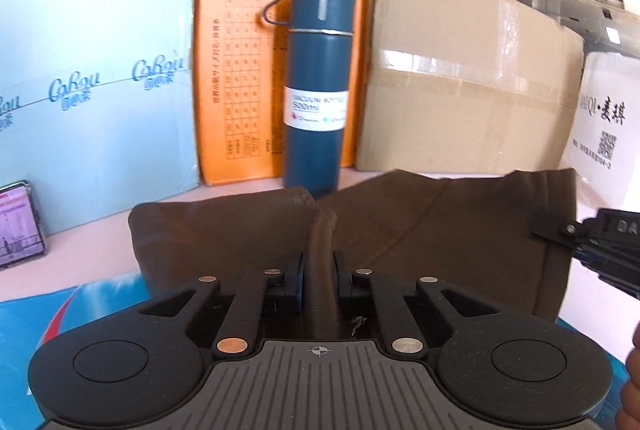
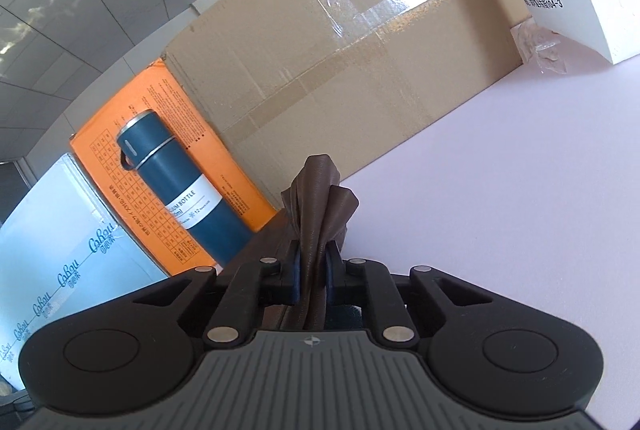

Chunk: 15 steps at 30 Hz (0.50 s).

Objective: Fold clothes
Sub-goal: 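Close the right gripper on the brown jacket edge and lift it, then carry the jacket with the right gripper onto the printed mat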

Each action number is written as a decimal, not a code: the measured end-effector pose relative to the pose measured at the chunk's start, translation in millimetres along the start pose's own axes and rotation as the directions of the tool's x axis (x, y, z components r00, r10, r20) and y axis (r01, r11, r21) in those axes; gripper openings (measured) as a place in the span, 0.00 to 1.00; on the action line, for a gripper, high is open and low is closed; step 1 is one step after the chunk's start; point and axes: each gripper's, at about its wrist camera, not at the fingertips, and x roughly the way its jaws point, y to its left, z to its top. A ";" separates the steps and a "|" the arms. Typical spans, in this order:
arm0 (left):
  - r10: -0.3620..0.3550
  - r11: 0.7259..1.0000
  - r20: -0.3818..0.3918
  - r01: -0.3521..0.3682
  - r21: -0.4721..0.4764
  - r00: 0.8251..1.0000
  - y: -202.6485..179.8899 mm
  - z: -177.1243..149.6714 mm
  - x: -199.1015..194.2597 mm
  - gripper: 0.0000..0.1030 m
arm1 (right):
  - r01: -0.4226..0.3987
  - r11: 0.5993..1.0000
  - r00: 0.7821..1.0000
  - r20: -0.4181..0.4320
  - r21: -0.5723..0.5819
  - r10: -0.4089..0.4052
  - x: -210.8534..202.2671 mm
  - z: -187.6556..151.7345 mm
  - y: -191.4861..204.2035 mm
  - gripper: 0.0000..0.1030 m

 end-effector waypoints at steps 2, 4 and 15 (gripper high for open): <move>0.025 0.999 0.036 -0.024 -0.033 0.999 10.6 6.0 -7.4 0.10 | -0.034 0.999 0.999 0.010 0.011 0.034 -12.1 -1.4 8.8 0.10; 0.044 0.997 0.082 -0.038 -0.067 0.996 21.9 12.6 -21.2 0.10 | -0.069 0.997 0.998 0.011 0.024 0.069 -24.1 -3.5 13.9 0.10; 0.162 0.975 0.245 -0.116 -0.191 0.956 82.5 4.6 -130.5 0.09 | -0.226 0.968 0.974 0.019 0.110 0.225 -82.9 -14.8 15.6 0.10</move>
